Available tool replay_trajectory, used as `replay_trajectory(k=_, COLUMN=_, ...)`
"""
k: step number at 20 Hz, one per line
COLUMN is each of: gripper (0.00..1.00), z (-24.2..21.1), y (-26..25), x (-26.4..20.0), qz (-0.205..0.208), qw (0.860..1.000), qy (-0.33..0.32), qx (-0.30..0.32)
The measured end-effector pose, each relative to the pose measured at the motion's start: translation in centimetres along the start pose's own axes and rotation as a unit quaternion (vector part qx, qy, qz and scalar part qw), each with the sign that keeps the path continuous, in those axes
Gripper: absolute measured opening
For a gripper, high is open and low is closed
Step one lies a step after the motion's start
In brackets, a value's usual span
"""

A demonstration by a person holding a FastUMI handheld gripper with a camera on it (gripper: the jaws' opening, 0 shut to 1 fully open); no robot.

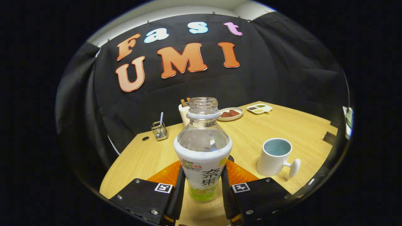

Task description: Take the bottle from table, then pour the juice into the cup, finally place the bottle on the coaster

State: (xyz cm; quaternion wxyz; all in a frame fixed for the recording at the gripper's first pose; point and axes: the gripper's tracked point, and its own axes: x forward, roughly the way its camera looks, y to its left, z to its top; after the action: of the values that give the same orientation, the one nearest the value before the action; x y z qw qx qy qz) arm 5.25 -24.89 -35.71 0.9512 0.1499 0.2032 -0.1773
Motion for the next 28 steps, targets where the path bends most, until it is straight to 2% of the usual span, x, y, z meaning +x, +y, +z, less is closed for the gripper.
replay_trajectory(k=5, gripper=0.54, z=2.5, y=-1.0, x=0.7, qz=0.024, qw=0.989, qy=-0.018, qx=0.146)
replay_trajectory(k=12, gripper=0.53, z=1.9, y=-1.2, x=3.2, qz=0.035, qw=0.964, qy=0.018, qx=0.262)
replay_trajectory(k=17, gripper=0.54, z=1.1, y=-2.2, x=4.1, qz=0.028, qw=0.931, qy=0.033, qx=0.361)
replay_trajectory(k=21, gripper=0.54, z=2.6, y=-2.5, x=4.0, qz=0.044, qw=0.894, qy=0.009, qx=0.445)
replay_trajectory(k=28, gripper=0.53, z=3.3, y=-2.1, x=3.9, qz=0.054, qw=0.85, qy=0.011, qx=0.524)
